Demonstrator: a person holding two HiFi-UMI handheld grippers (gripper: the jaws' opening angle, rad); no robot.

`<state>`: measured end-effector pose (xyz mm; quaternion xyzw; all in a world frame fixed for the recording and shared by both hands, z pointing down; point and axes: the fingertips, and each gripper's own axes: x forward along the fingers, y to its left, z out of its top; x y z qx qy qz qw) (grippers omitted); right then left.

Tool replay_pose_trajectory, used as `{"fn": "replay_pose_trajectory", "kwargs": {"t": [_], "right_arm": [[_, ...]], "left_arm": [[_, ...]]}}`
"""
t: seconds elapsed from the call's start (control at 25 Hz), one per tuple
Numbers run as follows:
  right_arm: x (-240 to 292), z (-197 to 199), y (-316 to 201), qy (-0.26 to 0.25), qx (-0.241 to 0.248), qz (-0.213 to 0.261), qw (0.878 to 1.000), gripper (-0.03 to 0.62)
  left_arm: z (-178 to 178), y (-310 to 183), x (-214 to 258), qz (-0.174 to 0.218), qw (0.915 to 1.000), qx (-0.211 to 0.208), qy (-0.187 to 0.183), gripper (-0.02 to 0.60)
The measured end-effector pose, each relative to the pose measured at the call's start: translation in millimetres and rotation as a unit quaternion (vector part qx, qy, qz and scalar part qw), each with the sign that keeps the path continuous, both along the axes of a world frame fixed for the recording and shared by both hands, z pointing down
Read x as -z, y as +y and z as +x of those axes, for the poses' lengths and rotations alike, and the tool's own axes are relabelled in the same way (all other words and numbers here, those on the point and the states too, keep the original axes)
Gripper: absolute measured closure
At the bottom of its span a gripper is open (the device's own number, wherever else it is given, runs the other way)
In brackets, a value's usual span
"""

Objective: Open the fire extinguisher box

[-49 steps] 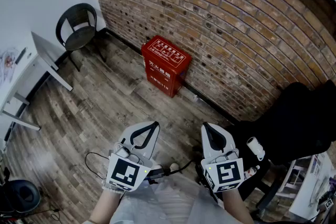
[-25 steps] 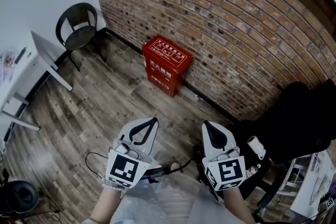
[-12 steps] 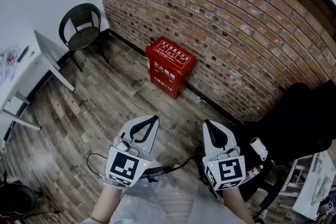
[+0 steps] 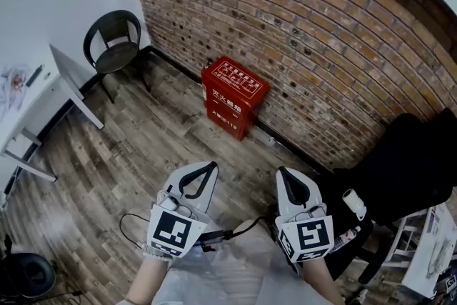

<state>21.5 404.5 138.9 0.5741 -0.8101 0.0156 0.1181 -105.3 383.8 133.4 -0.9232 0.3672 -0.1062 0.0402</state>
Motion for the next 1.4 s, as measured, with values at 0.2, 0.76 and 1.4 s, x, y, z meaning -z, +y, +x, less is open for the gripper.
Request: {"fn": "replay_pose_trajectory", "kwargs": {"t": [0.2,0.76,1.4], "right_arm": [[-0.6,-0.3,2.0,0.001,-0.002,0.000,1.000,0.585],[-6.7,10.8,-39.3,0.007,0.004,-0.001,1.000,0.585],[-5.6,30.0,-160.6,-0.005,0.030,-0.002,1.000,0.585]], "left_arm": [[-1.7,0.4,-0.8,0.000,1.0000,0.001,0.007,0.581],[0.9,-38.4,-4.1,0.003,0.9999,0.011,-0.003,0.581],[21.7,-144.9,-5.6,-0.005,0.9995,0.027,-0.015,0.581]]}}
